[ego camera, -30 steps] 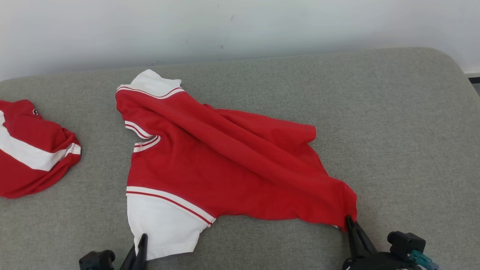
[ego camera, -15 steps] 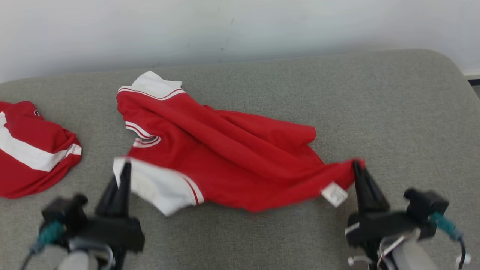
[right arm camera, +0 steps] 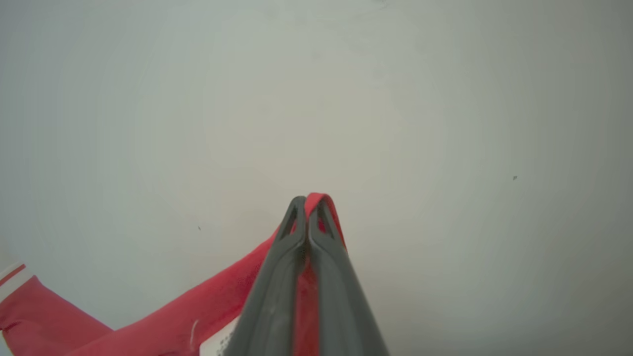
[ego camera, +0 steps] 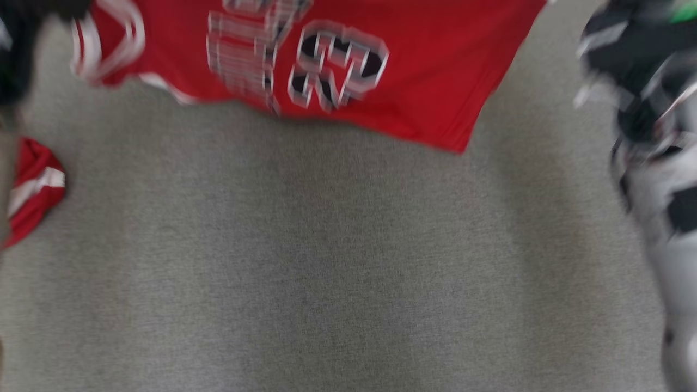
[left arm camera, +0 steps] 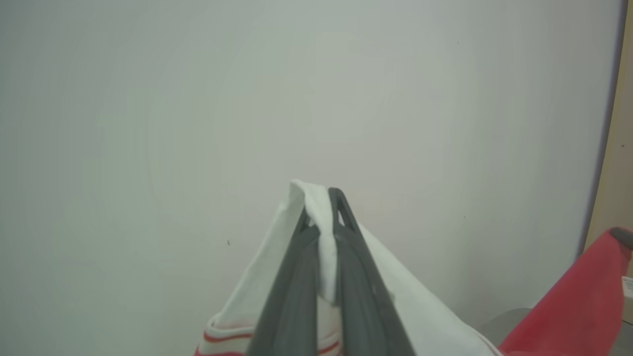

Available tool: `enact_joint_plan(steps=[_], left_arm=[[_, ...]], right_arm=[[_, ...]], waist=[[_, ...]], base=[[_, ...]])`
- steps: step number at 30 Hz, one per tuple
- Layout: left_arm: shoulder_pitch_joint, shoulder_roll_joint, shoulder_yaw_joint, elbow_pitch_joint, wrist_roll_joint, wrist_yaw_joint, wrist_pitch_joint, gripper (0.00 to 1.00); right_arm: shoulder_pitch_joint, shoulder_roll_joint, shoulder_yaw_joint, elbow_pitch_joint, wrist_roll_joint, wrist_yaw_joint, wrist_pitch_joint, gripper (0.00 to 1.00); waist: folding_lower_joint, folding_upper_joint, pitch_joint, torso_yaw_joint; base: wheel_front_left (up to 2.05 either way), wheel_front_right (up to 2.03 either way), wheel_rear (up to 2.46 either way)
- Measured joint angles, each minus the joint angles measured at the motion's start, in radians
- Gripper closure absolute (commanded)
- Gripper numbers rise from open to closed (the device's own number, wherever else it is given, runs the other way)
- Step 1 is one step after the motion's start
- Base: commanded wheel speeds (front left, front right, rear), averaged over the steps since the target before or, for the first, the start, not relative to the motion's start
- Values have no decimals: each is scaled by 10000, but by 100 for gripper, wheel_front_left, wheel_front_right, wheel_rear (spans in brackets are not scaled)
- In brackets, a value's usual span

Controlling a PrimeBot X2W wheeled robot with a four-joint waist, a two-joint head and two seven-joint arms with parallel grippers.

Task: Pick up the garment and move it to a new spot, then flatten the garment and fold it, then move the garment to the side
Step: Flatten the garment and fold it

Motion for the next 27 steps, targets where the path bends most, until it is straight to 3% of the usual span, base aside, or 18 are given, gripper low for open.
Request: enact_joint_plan(steps=[6,13,19,27], left_arm=[[-4337,-211,-755,1559,-77,0,439,100],[-8516,-389,-1262,3555,196,0,418,100],[-10285,-828,-1513,5118,176,-2,54,100],[-11046,-1012,-1825,6633,27,-2,-428,100]], right_arm=[[-4056,-276,-424,727,-23,0,1039,100],[-8067,-155,-784,2500,-1051,0,1131,100],[-10018,-451,-857,4330,-1969,0,940,100],[-10976,-401,-895,5919,-2359,0,527,100]], waist=[[2,1,1423,16],[1,1,2867,-64],[1,1,3701,-149],[-3,0,3949,-226]], base=[[0,0,0],[0,0,0],[0,0,0],[0,0,0]])
